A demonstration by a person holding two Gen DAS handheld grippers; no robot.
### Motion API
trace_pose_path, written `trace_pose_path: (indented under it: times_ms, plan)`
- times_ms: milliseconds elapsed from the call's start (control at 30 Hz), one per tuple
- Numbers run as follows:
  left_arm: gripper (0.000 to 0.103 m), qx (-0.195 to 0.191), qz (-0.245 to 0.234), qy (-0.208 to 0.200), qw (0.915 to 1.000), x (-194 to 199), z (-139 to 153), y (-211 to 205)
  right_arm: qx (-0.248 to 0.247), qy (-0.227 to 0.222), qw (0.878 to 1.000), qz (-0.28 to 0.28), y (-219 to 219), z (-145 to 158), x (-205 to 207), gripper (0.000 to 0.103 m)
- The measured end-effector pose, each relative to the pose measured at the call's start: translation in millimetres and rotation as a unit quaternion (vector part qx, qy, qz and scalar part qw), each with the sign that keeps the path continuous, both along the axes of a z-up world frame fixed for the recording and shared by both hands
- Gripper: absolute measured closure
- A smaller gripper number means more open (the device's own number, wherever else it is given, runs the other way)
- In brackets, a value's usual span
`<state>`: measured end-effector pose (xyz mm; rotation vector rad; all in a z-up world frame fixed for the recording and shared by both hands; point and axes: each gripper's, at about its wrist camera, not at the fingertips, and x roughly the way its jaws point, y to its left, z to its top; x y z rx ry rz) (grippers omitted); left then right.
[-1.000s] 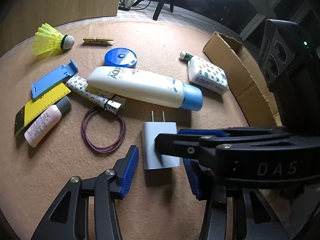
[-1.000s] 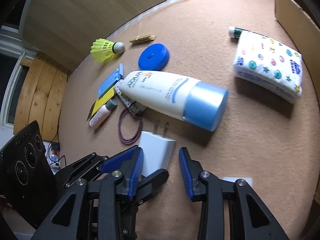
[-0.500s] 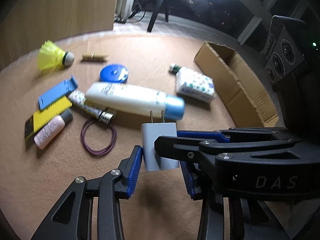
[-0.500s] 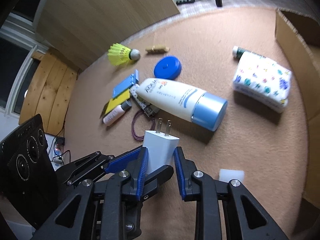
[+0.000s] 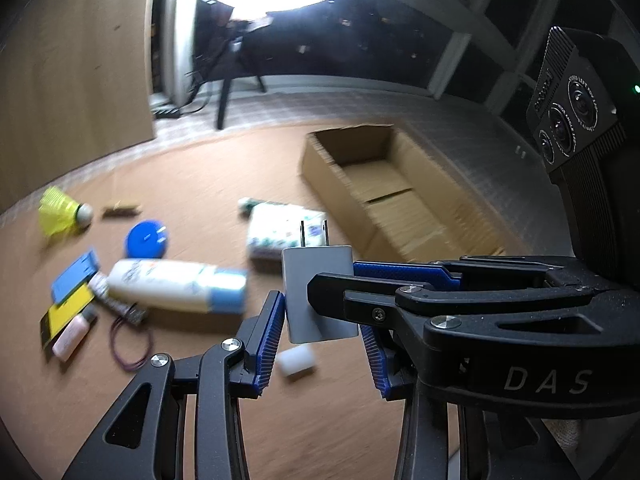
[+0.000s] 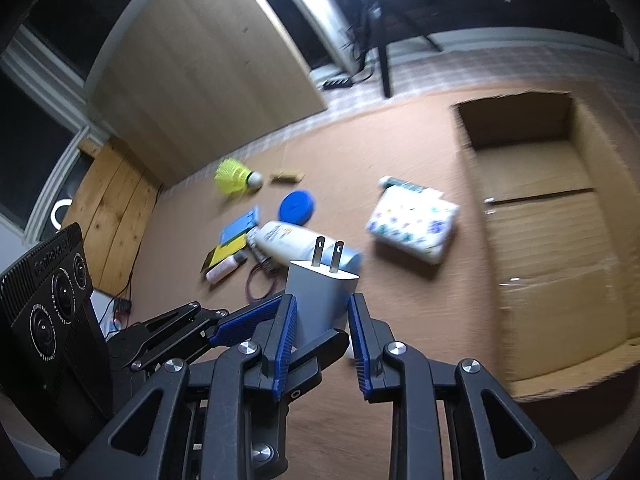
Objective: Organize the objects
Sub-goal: 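Carry the charger with the right gripper into the cardboard box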
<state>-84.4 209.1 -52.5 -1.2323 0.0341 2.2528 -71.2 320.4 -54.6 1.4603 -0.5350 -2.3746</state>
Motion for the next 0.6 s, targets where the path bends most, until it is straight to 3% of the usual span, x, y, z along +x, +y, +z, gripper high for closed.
trace_pose_path:
  times_ms: [300, 600]
  plan:
    - [0.061, 0.007, -0.051, 0.007, 0.9987, 1.2, 4.4, 75.6, 0.013, 0.009, 0.998, -0.056, 68.6, 3.7, 13.5, 0.078]
    - [0.061, 0.003, -0.088, -0.006, 0.9961, 0.3, -9.5, 137.1, 0.017, -0.005, 0.995, -0.096, 119.0, -10.8, 18.7, 0.078]
